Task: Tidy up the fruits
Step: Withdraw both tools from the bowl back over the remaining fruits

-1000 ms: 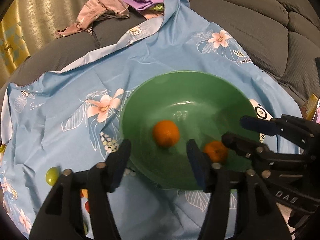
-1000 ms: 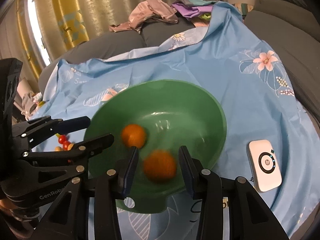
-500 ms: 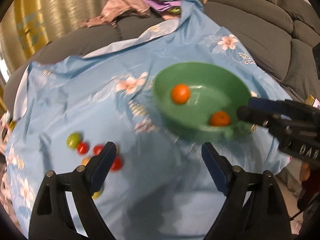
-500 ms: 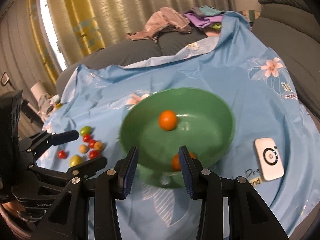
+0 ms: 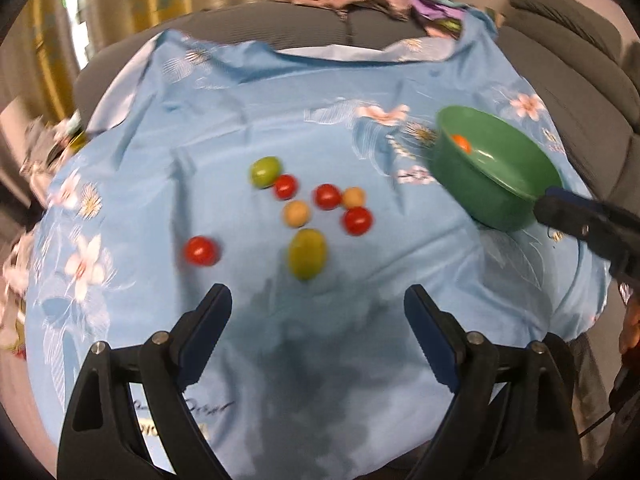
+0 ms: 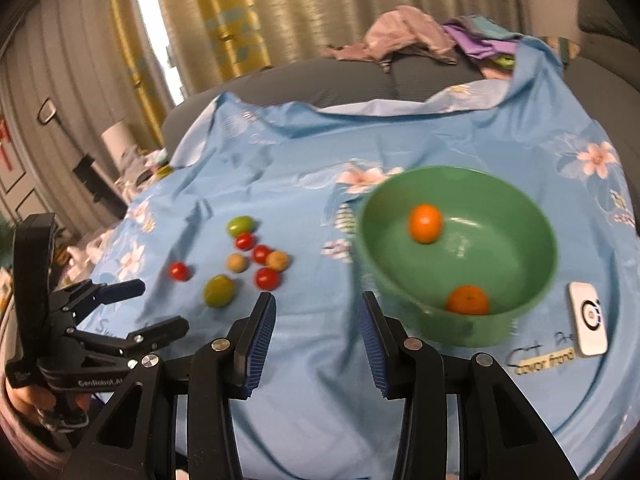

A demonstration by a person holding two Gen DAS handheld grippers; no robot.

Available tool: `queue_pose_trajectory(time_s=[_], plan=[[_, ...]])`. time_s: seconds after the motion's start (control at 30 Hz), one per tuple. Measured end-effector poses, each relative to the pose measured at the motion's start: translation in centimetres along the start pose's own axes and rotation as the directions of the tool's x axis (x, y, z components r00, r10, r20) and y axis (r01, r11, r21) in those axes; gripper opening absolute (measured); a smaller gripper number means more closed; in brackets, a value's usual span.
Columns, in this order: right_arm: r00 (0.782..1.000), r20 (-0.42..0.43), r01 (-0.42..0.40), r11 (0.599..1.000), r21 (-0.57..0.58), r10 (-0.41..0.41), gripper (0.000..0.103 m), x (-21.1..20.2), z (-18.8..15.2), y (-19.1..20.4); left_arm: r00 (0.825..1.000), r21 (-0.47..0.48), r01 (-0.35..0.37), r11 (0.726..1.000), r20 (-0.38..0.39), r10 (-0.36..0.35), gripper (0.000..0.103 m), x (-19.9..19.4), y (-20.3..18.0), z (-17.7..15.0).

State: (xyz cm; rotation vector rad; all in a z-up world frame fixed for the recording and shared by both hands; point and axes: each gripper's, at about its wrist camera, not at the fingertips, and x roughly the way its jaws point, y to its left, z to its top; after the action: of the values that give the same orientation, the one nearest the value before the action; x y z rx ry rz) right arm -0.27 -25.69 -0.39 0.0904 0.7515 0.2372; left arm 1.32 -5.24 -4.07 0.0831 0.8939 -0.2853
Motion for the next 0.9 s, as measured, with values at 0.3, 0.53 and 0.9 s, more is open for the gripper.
queue_pose_trajectory(time_s=[0.3,0.53,0.9], plan=[[0.997,-0.042,-0.060,0.995,-0.076,0.057,0.048,1.1,-0.5,4.2,1.000,-0.089,-0.026,0.996,0.015,0.027,0.096,-1.1,3.4,-1.2],[0.995,-0.065,-0.076,0.994,-0.085,0.070,0.049,1.9,-0.7,4.9,1.000,-0.104,-0.017,0.994,-0.013,0.016,0.096,-0.5,4.1,-1.7],[0.992,-0.090,-0.099,0.993,-0.070,0.092,0.049,4.0,-0.9,4.7,0.999,-0.069,-0.017,0.997,-0.049,0.014,0.096,1.1,4.2,-1.7]])
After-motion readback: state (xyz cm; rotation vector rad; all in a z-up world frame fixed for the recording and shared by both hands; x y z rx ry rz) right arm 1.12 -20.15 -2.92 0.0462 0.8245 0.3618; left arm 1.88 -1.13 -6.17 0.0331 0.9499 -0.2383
